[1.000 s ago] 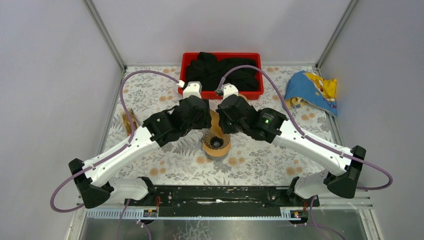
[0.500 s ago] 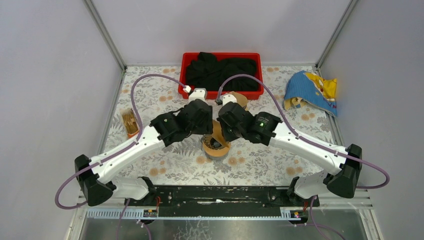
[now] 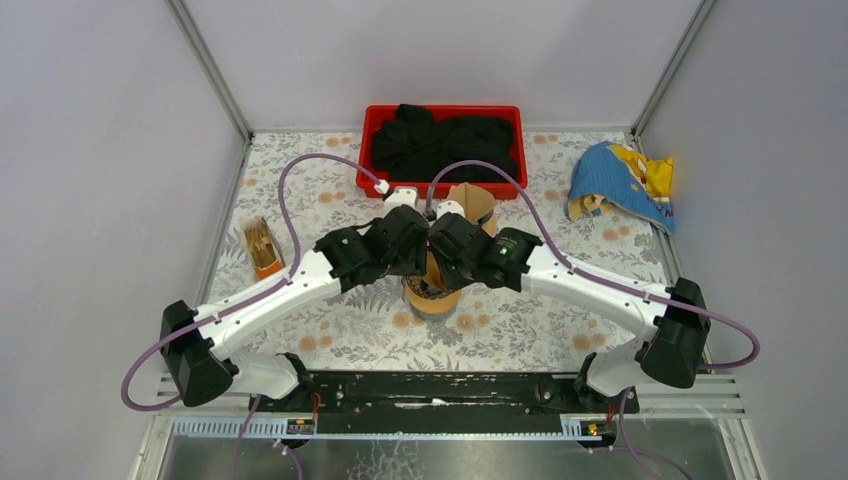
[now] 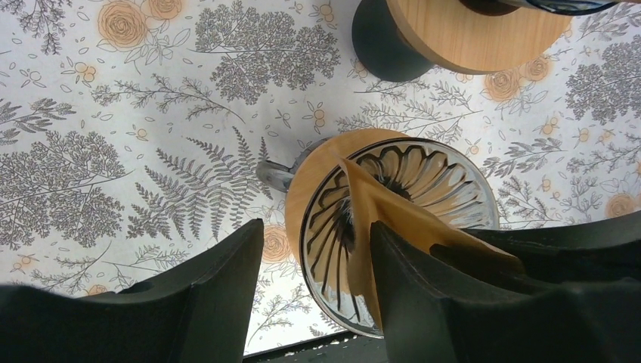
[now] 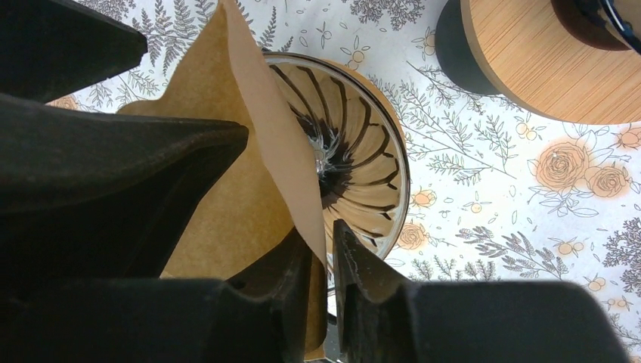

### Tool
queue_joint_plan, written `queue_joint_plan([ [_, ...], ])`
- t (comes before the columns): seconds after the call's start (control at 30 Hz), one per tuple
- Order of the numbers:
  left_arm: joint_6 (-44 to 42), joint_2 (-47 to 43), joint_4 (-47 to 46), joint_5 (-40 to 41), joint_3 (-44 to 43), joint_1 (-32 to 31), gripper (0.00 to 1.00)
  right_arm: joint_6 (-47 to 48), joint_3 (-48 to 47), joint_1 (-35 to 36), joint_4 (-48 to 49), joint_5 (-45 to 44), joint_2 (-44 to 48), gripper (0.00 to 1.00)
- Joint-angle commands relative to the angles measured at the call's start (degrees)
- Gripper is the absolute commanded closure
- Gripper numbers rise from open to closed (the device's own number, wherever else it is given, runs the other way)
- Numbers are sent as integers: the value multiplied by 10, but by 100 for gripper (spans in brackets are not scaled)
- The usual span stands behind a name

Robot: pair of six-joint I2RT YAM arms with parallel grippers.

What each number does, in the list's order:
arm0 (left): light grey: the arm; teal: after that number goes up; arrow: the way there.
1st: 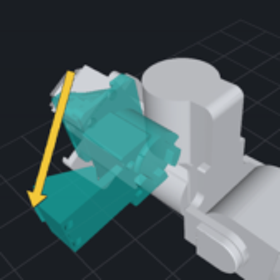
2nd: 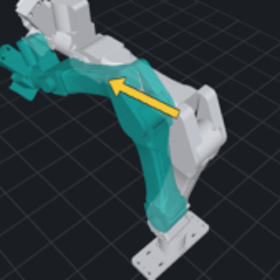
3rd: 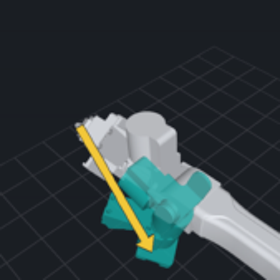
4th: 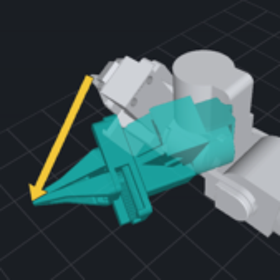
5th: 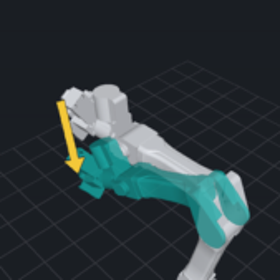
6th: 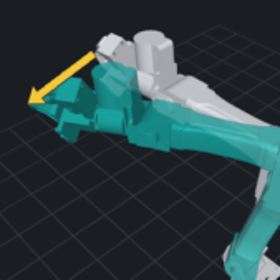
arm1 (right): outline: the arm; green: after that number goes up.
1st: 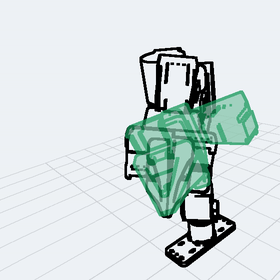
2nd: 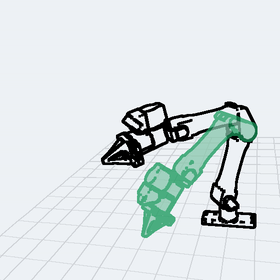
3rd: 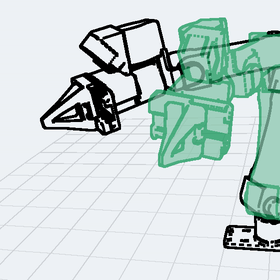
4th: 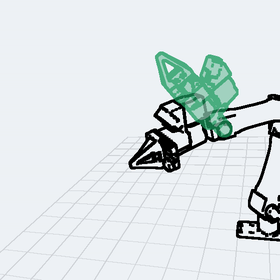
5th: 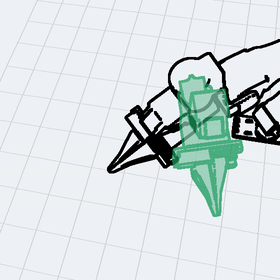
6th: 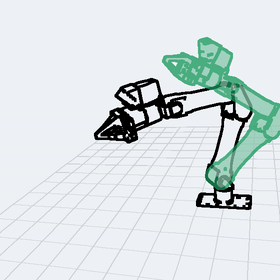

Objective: Place the coffee filter in the dripper
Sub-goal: Place the coffee filter in the coffee dripper.

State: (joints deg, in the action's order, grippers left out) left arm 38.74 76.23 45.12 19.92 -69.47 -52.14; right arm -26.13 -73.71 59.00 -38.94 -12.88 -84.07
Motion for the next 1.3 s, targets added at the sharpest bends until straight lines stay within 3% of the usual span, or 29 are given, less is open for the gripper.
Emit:
queue_joint_plan([
  [0.0, -3, 3, 1, 12, 11, -4, 39, -5, 2, 4, 19, -24, 19, 75],
  [0.43, -3, 5, 1, 13, 19, -4, 39, 0, 6, 4, 25, -55, 56, 60],
  [0.87, -15, 17, 1, 1, 10, -4, 40, 17, 11, -2, 27, -86, 37, 43],
  [1.27, -32, 9, 1, -5, 21, -4, 38, 20, 36, -52, 40, -46, 39, 39],
])
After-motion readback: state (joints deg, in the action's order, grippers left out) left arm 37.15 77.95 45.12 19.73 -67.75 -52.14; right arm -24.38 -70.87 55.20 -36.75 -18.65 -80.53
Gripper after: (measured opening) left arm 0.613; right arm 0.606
